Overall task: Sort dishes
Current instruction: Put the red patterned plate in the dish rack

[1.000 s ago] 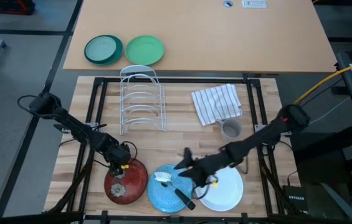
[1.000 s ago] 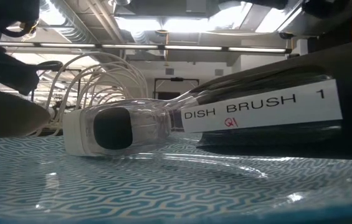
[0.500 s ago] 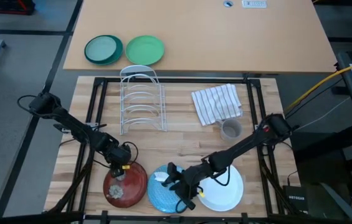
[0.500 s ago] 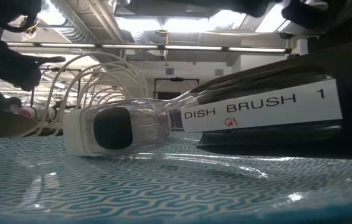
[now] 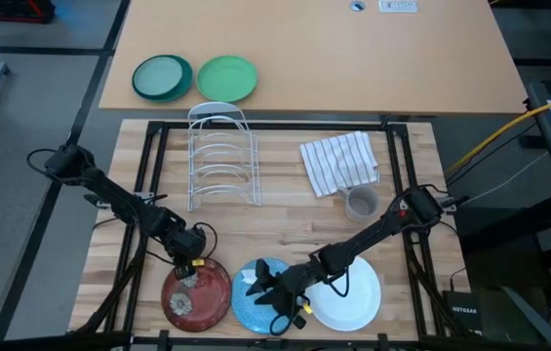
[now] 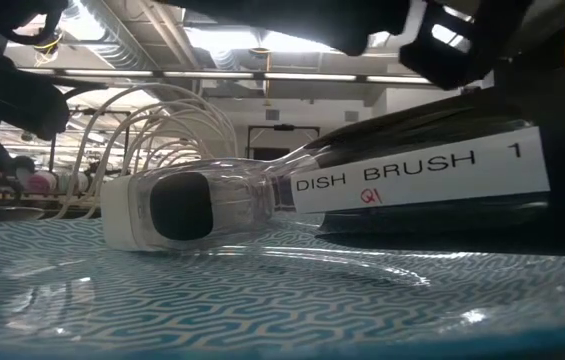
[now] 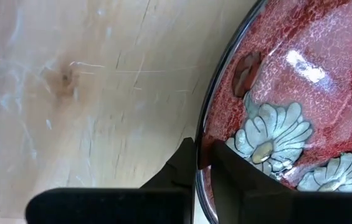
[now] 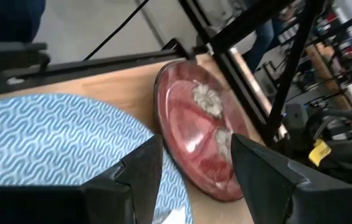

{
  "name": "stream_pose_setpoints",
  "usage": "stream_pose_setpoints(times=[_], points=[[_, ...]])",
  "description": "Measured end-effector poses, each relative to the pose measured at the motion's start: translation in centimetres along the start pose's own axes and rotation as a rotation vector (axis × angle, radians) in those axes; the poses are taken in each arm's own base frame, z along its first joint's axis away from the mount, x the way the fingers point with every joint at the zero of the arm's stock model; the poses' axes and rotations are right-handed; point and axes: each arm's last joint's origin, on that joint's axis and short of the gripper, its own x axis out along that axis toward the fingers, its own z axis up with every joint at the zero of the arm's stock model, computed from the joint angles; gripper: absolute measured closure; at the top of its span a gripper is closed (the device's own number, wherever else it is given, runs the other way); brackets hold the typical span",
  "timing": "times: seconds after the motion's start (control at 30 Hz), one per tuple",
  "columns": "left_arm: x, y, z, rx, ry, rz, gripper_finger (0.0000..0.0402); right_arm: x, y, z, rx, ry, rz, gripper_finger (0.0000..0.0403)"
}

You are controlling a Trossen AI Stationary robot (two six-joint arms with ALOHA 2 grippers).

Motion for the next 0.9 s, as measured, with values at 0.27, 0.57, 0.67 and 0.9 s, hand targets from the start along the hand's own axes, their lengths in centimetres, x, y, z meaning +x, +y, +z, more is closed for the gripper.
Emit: stream_pose_setpoints(times=[0.27, 0.57, 0.67, 0.9], points=[[0.0, 0.0, 0.0, -0.086, 0.012, -0.009, 0.0384, 0.2, -0.5, 0.5, 0.004, -0.043, -0.042, 0.0207], [0.1, -0.1, 0.0, -0.257, 0.015, -0.021, 0.0386, 0.5, -2.2, 1.7, -0.070, 0.085, -0.055, 0.0207], [0.1, 0.0, 0.0, -0.291, 0.017, -0.012, 0.0383, 0.5, -2.4, 1.3, -0.081, 0.119, -0.039, 0.0207], [0.0, 0.3, -0.3, -0.408, 0.029, 0.033, 0.0388, 0.5, -2.1, 0.9, -0.084, 0.134, 0.010, 0.0207]])
